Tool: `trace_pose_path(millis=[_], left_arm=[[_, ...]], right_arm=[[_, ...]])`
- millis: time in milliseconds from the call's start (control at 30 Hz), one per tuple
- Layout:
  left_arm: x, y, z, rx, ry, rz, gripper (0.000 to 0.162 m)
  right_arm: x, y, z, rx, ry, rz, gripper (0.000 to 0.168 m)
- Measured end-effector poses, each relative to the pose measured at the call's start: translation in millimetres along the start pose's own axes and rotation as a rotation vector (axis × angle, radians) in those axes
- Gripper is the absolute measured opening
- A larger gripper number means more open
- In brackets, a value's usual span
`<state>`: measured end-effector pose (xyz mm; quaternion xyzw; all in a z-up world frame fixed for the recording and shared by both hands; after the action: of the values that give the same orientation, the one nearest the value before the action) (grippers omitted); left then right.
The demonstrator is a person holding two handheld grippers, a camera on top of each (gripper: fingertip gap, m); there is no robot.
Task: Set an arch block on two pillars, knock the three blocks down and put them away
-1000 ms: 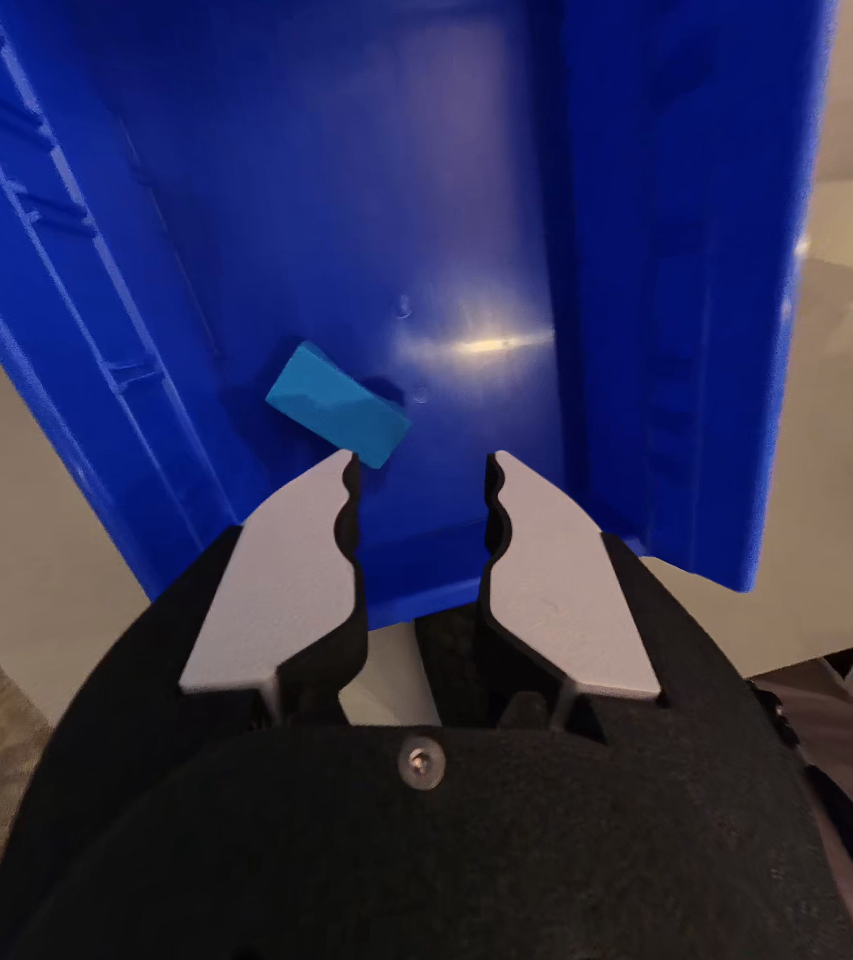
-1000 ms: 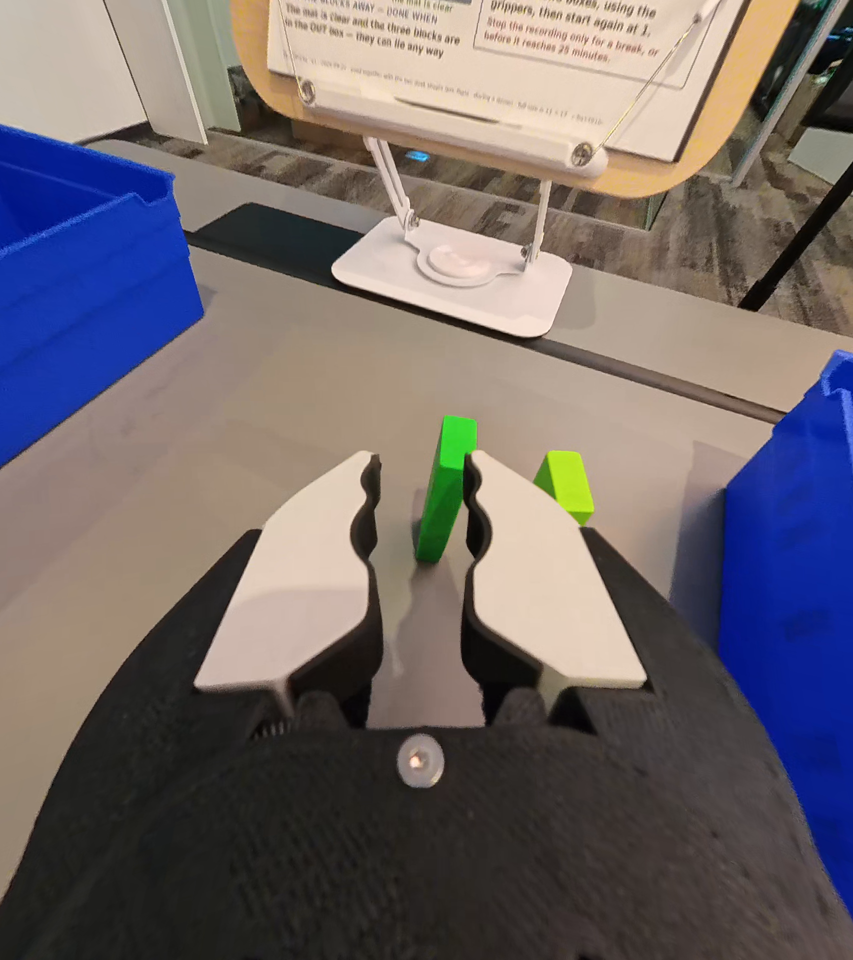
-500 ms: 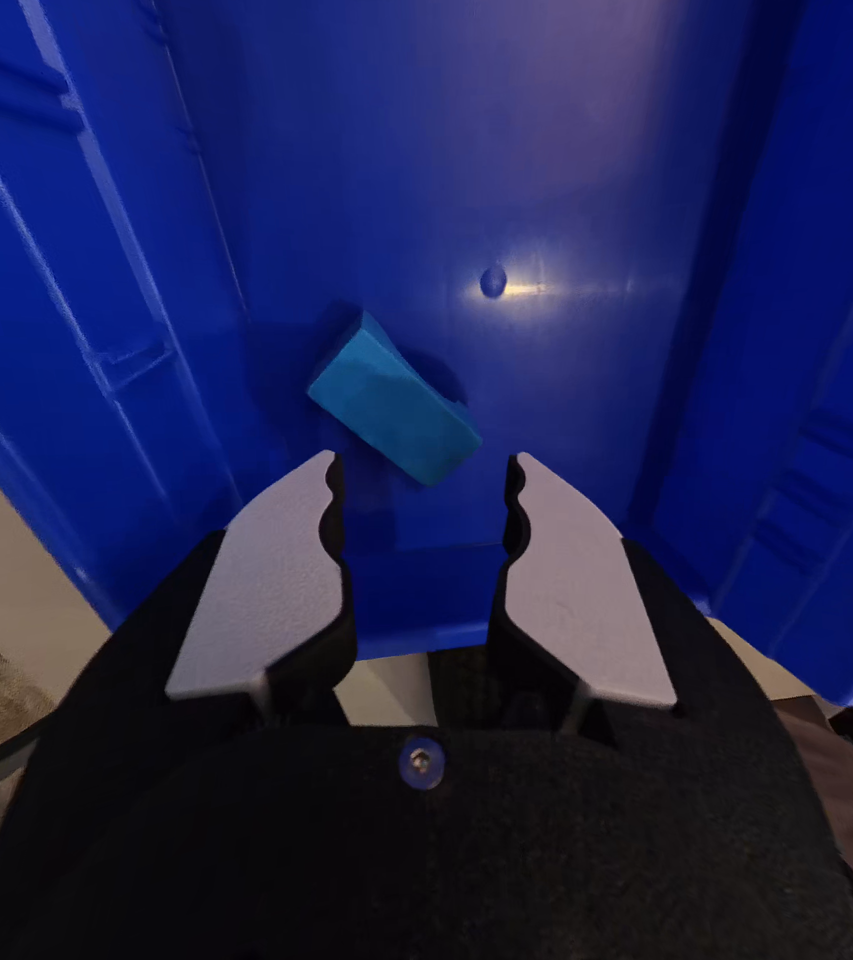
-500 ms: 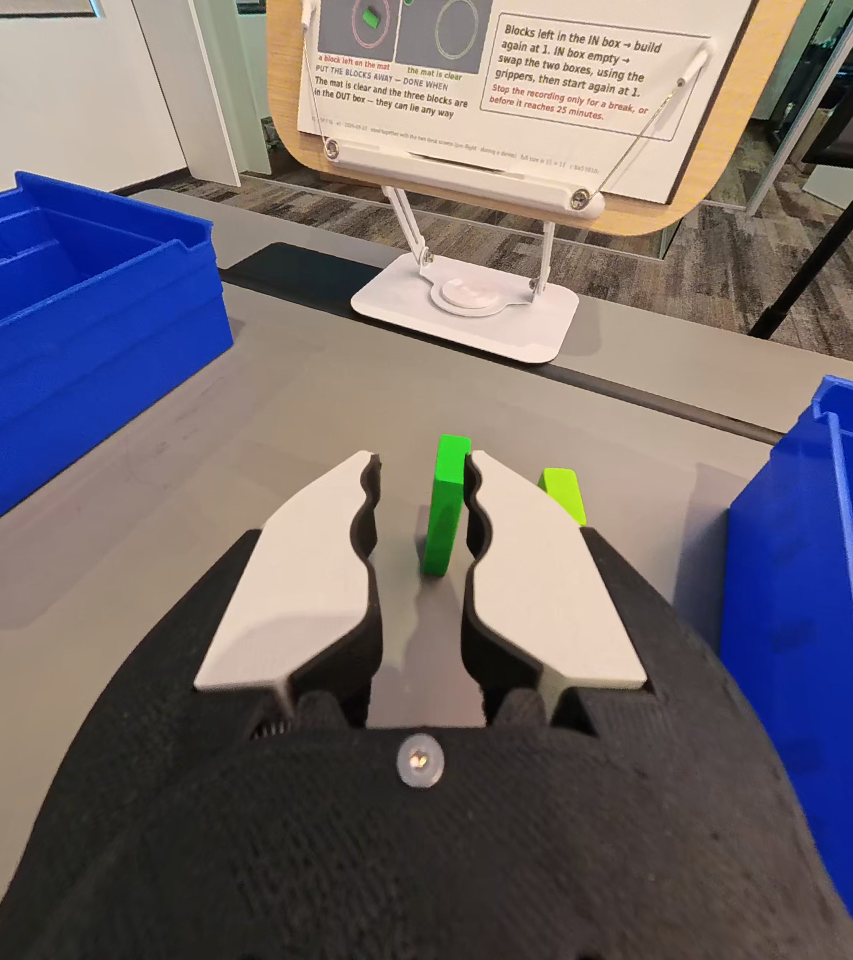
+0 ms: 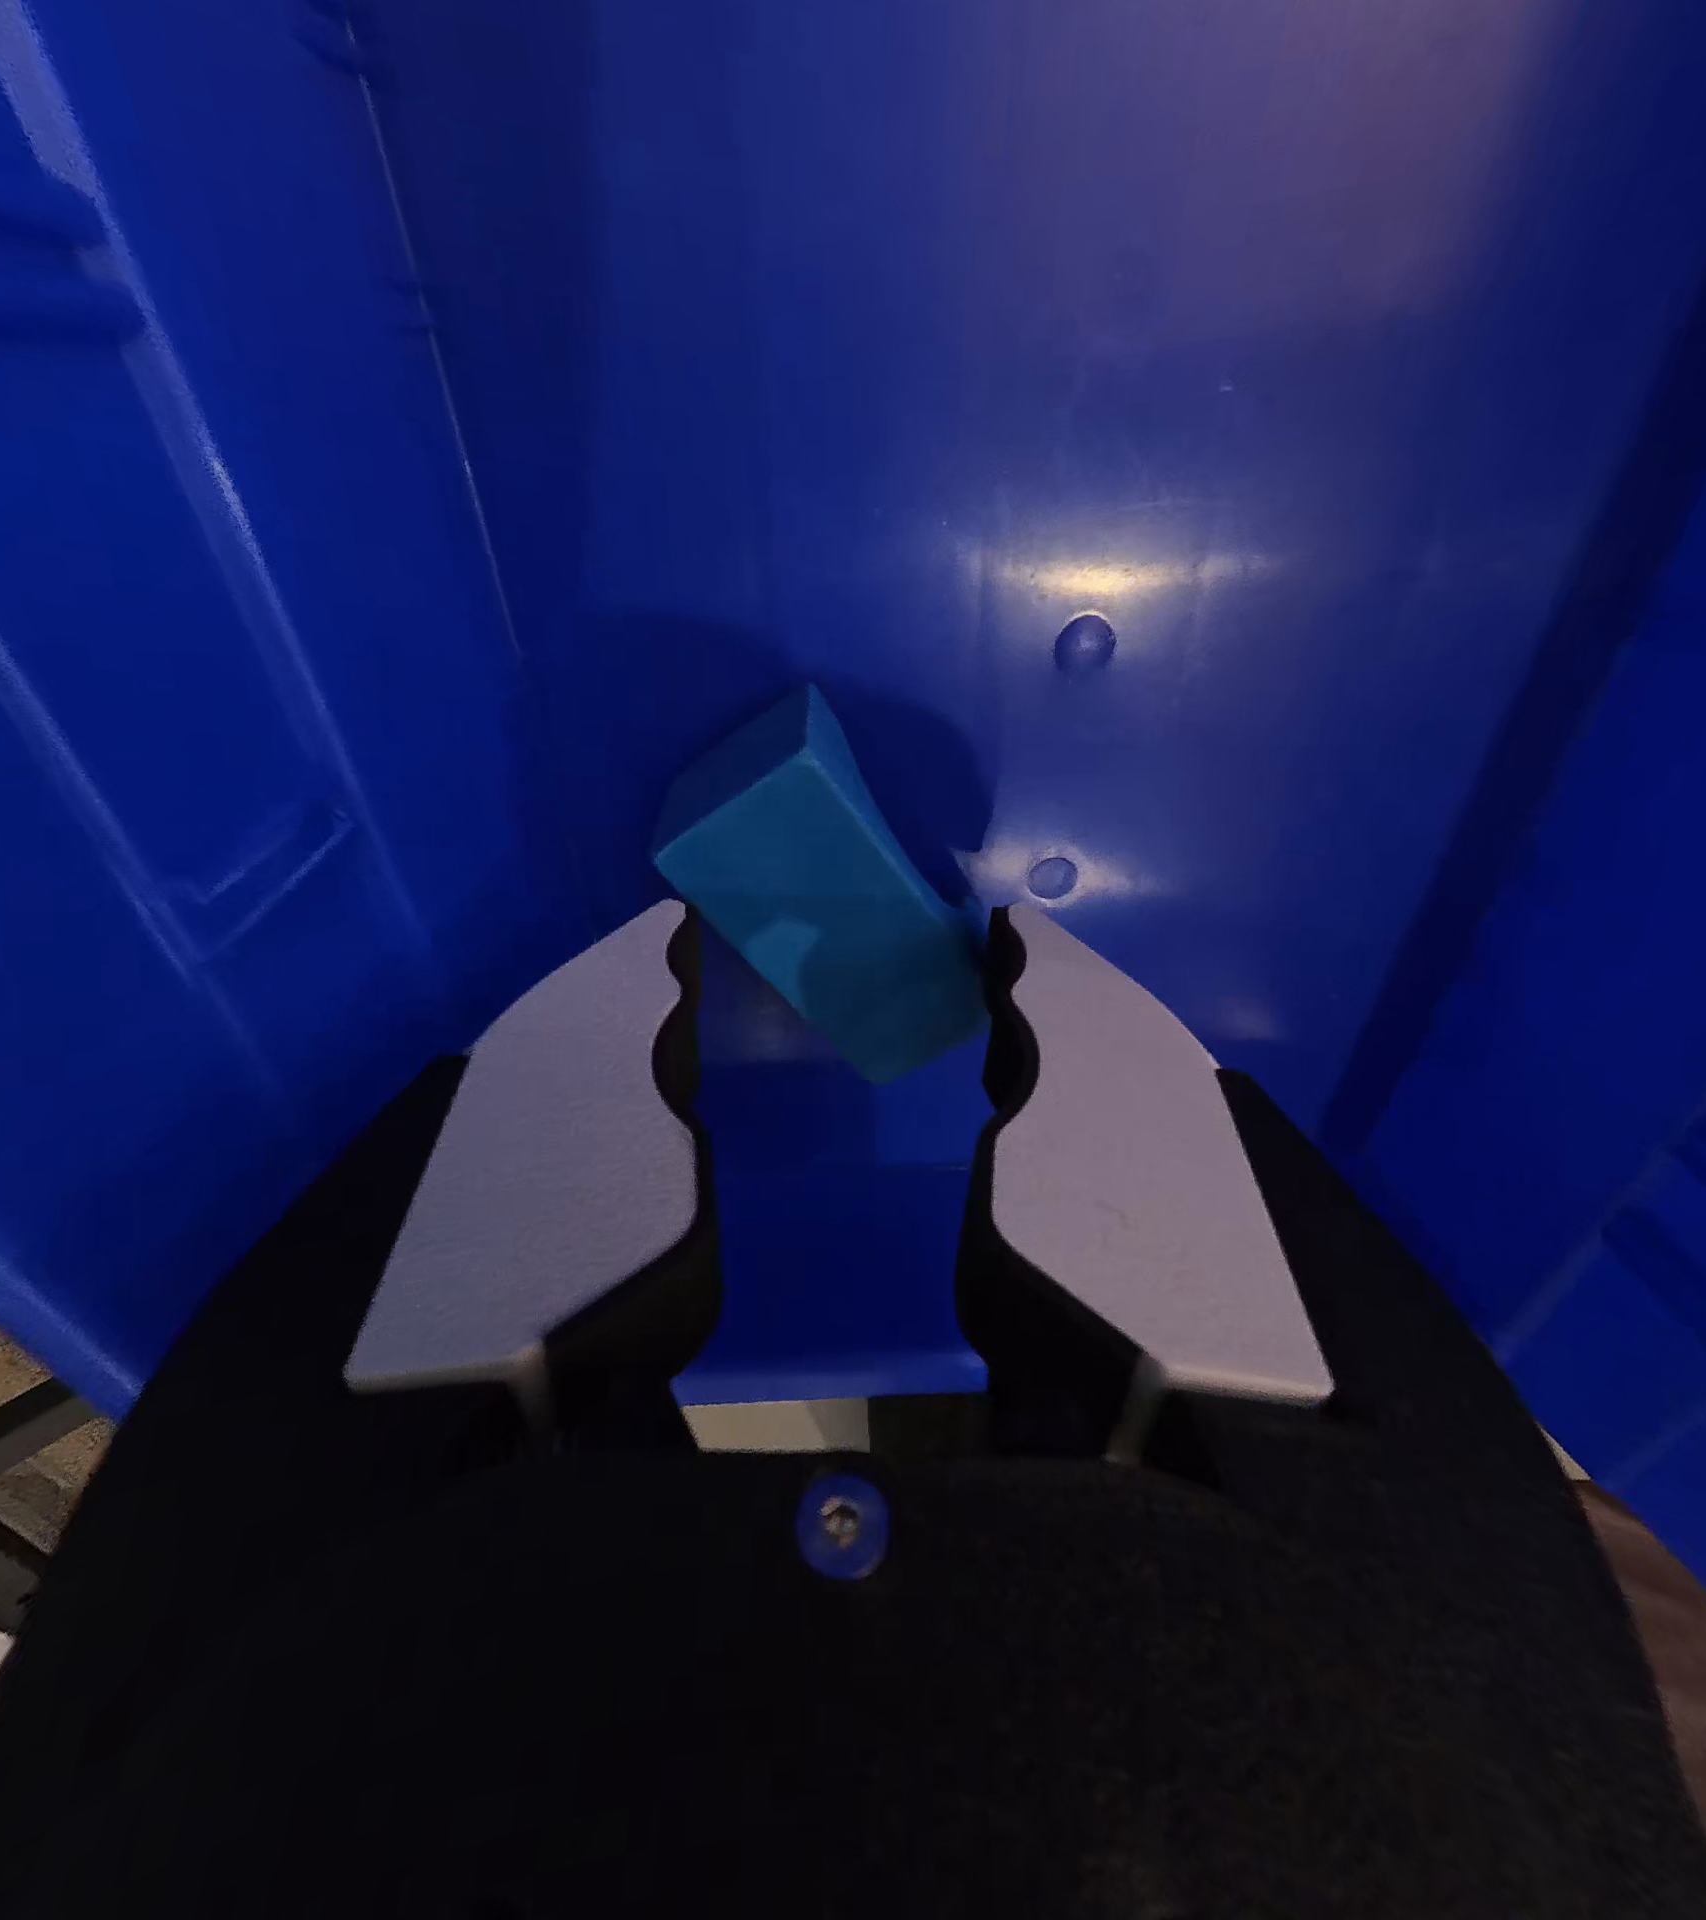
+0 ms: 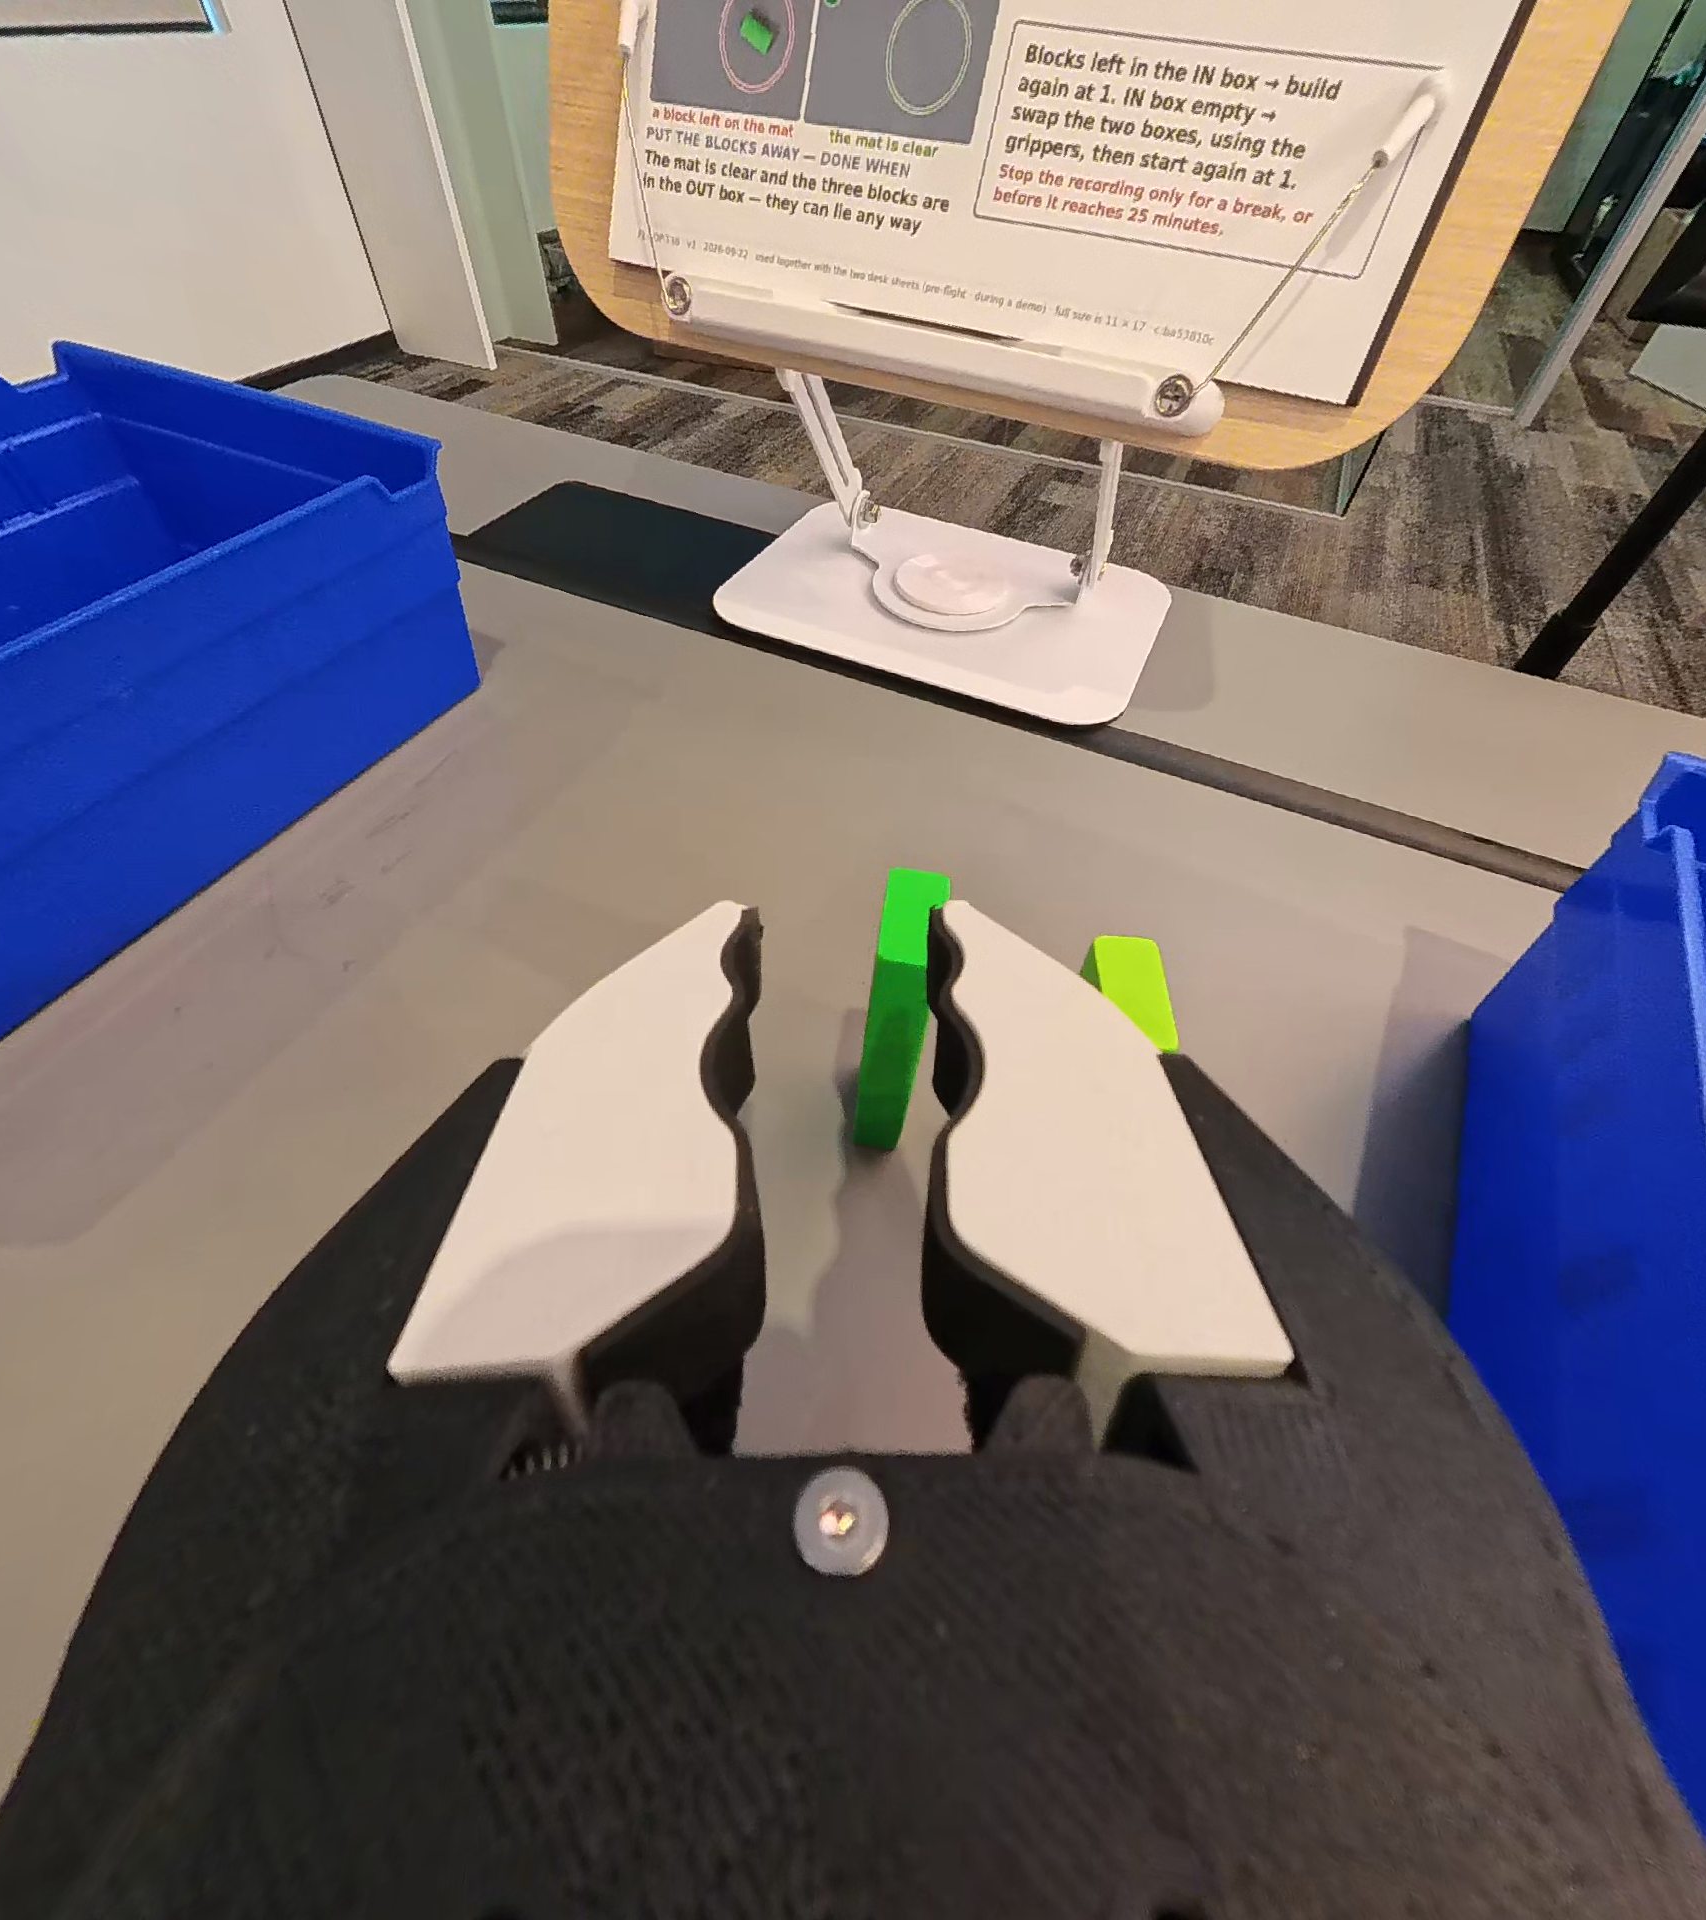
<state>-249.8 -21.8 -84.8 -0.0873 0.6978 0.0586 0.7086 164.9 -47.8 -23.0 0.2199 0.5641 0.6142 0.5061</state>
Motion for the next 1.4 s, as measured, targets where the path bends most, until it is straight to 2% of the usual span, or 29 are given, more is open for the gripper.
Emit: trace_pose_path(millis=[333,400,533,767,900,1067,1133,1200,1267,1333,1400], left_arm=[[1.2,-1.7,-1.6,0.047,0.032,-0.019,0.046],[0.6,0.9,-0.5,0.088,0.039,0.002,0.041],[0.3,4.2,15.0,0.22,-0.016,0.039,0.039],[-14.7,8.8,25.1,0.27,-0.027,0.137,0.038],[-38.6,6.1,27.7,0.315,-0.126,0.246,0.038],[-96.3,-16.0,47.5,0.501,-0.483,0.457,0.037],[-115.6,-32.6,55.6,0.608,-0.551,0.51,0.037],[-129.5,-49.9,65.7,0.744,-0.545,0.562,0.037],[-138.2,-66.8,79.2,0.893,-0.512,0.606,0.037],[-140.1,-84.9,95.8,1.065,-0.475,0.628,0.037],[-136.0,-101.5,112.1,1.224,-0.421,0.621,0.037]], right_arm=[[1.0,-0.8,-2.2,-0.012,0.017,-0.01,0.032],[1.2,-1.0,-3.0,-0.018,0.021,-0.014,0.032],[0.8,-0.6,-3.3,-0.02,0.025,-0.011,0.032],[-0.7,0.3,-2.3,-0.031,0.011,-0.008,0.032],[-2.8,2.9,-1.7,-0.043,-0.011,0.011,0.032],[-17.5,21.5,-3.1,-0.118,-0.081,0.122,0.032],[-27.2,36.3,-9.3,-0.161,-0.071,0.209,0.031],[-35.5,57.1,-26.4,-0.198,0.08,0.319,0.031],[-42.6,79.7,-54.1,-0.247,0.384,0.393,0.031],[-50.8,98.0,-80.0,-0.307,0.712,0.382,0.031],[-53.3,115.5,-91.6,-0.407,0.844,0.378,0.032]])
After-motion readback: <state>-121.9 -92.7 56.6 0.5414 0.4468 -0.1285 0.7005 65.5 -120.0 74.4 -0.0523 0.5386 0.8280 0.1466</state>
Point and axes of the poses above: each gripper's, where its closed fingertips meet, x out along the fingers, y out of its top, z = x × y across the jaws, the point moved 6 cm from there along -x, back along the fingers, and after that the axes turned 14 degrees about -x, right-handed, at the moved point
